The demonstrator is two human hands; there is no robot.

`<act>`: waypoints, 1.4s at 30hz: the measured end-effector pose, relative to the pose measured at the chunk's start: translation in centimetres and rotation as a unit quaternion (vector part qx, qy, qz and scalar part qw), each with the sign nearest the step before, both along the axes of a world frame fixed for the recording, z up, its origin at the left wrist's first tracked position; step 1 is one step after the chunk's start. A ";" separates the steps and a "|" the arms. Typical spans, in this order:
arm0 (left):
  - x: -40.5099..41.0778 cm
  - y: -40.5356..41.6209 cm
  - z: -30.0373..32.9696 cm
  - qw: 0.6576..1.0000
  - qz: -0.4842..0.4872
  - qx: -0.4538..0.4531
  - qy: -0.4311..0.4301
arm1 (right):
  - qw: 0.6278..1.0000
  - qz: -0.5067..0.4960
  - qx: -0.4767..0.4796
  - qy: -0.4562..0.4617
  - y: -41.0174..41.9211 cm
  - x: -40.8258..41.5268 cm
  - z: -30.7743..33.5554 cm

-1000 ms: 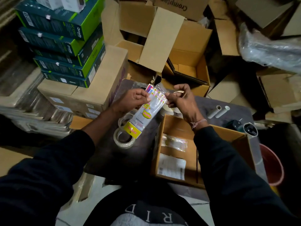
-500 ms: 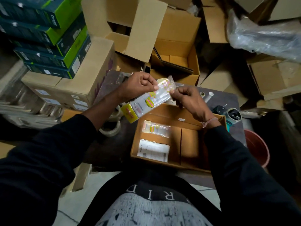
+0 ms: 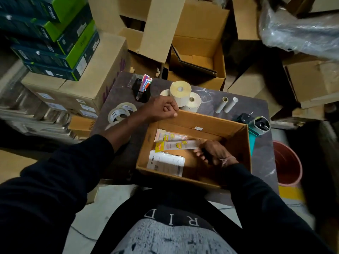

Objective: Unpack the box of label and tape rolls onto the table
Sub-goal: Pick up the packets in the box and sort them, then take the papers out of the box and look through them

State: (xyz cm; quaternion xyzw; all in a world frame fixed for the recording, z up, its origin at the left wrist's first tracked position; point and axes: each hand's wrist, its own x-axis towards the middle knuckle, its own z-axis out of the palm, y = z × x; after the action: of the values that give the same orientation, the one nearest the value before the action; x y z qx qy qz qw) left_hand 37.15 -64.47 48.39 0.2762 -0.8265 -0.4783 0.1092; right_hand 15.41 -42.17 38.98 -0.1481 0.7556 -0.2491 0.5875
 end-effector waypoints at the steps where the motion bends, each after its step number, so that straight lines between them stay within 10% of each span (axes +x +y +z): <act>1: 0.1 0.1 0.0 1.000 0.000 -0.003 0.005 | 1.000 -0.027 -0.007 -0.014 0.7 -2.8 -6.3; 5: 0.3 0.4 -0.1 0.999 -0.010 -0.039 0.007 | 0.997 -0.060 -0.013 -0.054 -0.9 -2.5 -12.5; 7: 0.5 0.6 -0.4 0.998 -0.020 -0.068 -0.004 | 0.998 -0.041 0.027 -0.046 -2.1 4.7 0.0; 11: 1.1 1.5 -1.0 0.991 -0.033 -0.133 -0.007 | 0.997 -0.038 0.052 0.039 -1.2 6.6 1.3; 19: 1.2 2.5 -2.1 0.973 -0.029 -0.230 0.021 | 0.892 0.383 0.040 0.236 -3.9 8.1 0.5; 24: 1.2 2.6 -2.3 0.970 -0.029 -0.239 0.023 | 0.837 0.473 -0.047 0.270 -5.5 9.8 0.8; 42: 1.2 2.8 -2.5 0.967 -0.011 -0.255 -0.011 | 0.825 0.489 -0.085 0.270 -6.5 10.6 -1.1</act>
State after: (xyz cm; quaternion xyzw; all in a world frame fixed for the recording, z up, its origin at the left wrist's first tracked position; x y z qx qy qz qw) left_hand 38.31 -61.63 45.91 0.2353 -0.9253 -0.2495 0.1621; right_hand 25.96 -48.67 37.86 -0.6091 0.6881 0.0574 0.3902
